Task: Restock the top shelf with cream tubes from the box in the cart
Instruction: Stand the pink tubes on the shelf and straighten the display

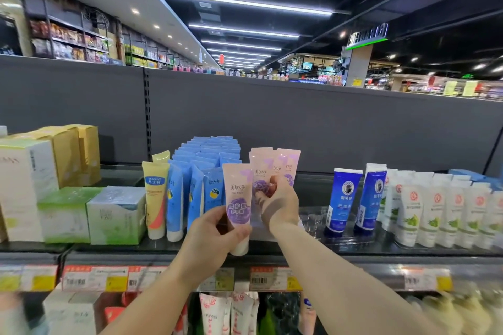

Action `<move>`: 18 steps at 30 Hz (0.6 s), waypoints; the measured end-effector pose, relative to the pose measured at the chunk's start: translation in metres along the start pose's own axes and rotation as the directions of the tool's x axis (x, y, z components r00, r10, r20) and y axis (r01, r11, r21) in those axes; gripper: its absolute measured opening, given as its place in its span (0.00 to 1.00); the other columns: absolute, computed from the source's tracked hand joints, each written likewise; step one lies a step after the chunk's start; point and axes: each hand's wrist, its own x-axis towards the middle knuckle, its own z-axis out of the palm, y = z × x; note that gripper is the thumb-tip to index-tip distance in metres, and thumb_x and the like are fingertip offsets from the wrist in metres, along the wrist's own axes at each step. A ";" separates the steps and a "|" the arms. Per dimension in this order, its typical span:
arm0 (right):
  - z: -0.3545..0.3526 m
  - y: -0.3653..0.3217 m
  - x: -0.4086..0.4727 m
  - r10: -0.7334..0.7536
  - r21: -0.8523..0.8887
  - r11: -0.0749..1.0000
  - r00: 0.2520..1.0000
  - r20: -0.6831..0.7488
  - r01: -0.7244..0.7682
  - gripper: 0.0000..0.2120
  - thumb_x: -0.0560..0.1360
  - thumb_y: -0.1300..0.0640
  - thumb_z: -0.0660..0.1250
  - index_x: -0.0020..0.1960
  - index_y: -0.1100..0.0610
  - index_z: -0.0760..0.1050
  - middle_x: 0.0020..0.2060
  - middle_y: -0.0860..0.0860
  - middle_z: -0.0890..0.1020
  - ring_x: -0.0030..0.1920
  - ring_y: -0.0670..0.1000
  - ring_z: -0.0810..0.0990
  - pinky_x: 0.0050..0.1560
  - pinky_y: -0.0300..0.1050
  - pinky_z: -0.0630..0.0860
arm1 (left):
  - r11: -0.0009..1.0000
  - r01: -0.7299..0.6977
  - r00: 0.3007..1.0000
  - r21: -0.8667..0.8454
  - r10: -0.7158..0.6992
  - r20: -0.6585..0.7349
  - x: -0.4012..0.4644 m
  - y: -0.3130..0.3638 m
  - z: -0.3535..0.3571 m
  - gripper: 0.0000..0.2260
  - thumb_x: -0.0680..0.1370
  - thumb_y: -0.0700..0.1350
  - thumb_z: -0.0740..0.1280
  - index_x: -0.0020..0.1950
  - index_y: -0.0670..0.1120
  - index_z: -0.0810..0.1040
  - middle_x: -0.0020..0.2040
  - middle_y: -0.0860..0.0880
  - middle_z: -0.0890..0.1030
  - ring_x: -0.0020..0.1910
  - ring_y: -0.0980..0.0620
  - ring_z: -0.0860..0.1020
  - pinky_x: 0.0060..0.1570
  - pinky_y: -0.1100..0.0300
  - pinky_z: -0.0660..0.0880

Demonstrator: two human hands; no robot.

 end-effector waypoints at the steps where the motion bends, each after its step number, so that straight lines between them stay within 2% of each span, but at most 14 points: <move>1: 0.000 0.000 0.000 0.015 0.032 0.999 1.000 0.009 -0.016 0.11 0.76 0.56 0.69 0.56 0.53 0.72 0.53 0.50 0.80 0.53 0.50 0.80 0.57 0.45 0.78 | 1.000 0.000 1.000 -0.003 0.000 -0.001 0.000 0.000 0.000 0.11 0.74 0.51 0.72 0.54 0.60 0.77 0.49 0.59 0.83 0.48 0.65 0.79 0.41 0.70 0.75; 4: -0.006 -0.001 0.000 0.028 0.006 1.000 0.999 0.018 -0.028 0.13 0.76 0.57 0.69 0.59 0.54 0.71 0.55 0.49 0.79 0.55 0.50 0.78 0.57 0.43 0.75 | 1.000 -0.002 1.000 0.006 0.002 -0.005 -0.001 0.000 0.000 0.11 0.74 0.51 0.72 0.54 0.60 0.78 0.48 0.60 0.83 0.49 0.63 0.80 0.42 0.70 0.75; 6: -0.016 -0.004 -0.003 0.030 0.007 1.000 1.000 0.002 -0.030 0.13 0.76 0.57 0.69 0.59 0.55 0.72 0.52 0.49 0.78 0.52 0.48 0.77 0.55 0.42 0.75 | 1.000 -0.007 1.000 0.015 0.007 -0.013 -0.001 0.000 0.001 0.10 0.74 0.51 0.72 0.53 0.60 0.77 0.48 0.59 0.82 0.49 0.63 0.79 0.41 0.69 0.75; 9: -0.037 -0.007 -0.017 -0.003 0.125 0.992 1.000 0.008 0.002 0.05 0.78 0.56 0.68 0.52 0.55 0.77 0.46 0.46 0.79 0.49 0.46 0.77 0.47 0.40 0.77 | 0.999 -0.025 0.999 0.024 0.026 -0.039 -0.001 0.005 0.004 0.10 0.74 0.51 0.72 0.51 0.62 0.75 0.48 0.59 0.82 0.48 0.63 0.79 0.39 0.70 0.75; 12: -0.061 -0.017 -0.037 -0.052 0.286 0.958 0.955 0.293 -0.036 0.07 0.76 0.47 0.68 0.49 0.50 0.78 0.45 0.47 0.82 0.47 0.48 0.81 0.44 0.40 0.78 | 0.998 -0.059 0.996 -0.015 0.057 -0.072 0.003 0.016 0.013 0.12 0.73 0.50 0.73 0.53 0.59 0.76 0.46 0.57 0.82 0.45 0.59 0.81 0.43 0.62 0.80; 14: -0.069 -0.022 -0.046 -0.076 0.193 0.981 0.898 0.433 -0.010 0.10 0.72 0.44 0.71 0.51 0.46 0.77 0.46 0.45 0.83 0.48 0.46 0.82 0.46 0.41 0.80 | 0.994 -0.106 0.993 -0.033 0.104 -0.057 0.007 0.024 0.024 0.13 0.72 0.49 0.73 0.55 0.56 0.77 0.45 0.57 0.83 0.45 0.58 0.82 0.46 0.57 0.82; 16: -0.073 -0.023 -0.045 -0.067 0.148 0.989 0.912 0.405 0.007 0.12 0.72 0.47 0.72 0.54 0.46 0.77 0.49 0.44 0.83 0.50 0.46 0.82 0.50 0.43 0.81 | 0.987 -0.160 0.987 0.010 0.160 -0.027 0.014 0.029 0.033 0.15 0.73 0.49 0.73 0.59 0.56 0.77 0.49 0.58 0.83 0.49 0.59 0.81 0.50 0.56 0.81; 18: -0.076 -0.022 -0.037 -0.066 0.154 0.988 0.958 0.278 0.023 0.11 0.74 0.50 0.71 0.55 0.47 0.77 0.51 0.44 0.83 0.51 0.46 0.82 0.53 0.46 0.81 | 0.984 -0.159 0.987 0.081 0.157 0.031 0.021 0.030 0.037 0.19 0.73 0.51 0.73 0.63 0.58 0.75 0.55 0.59 0.81 0.55 0.58 0.79 0.57 0.55 0.79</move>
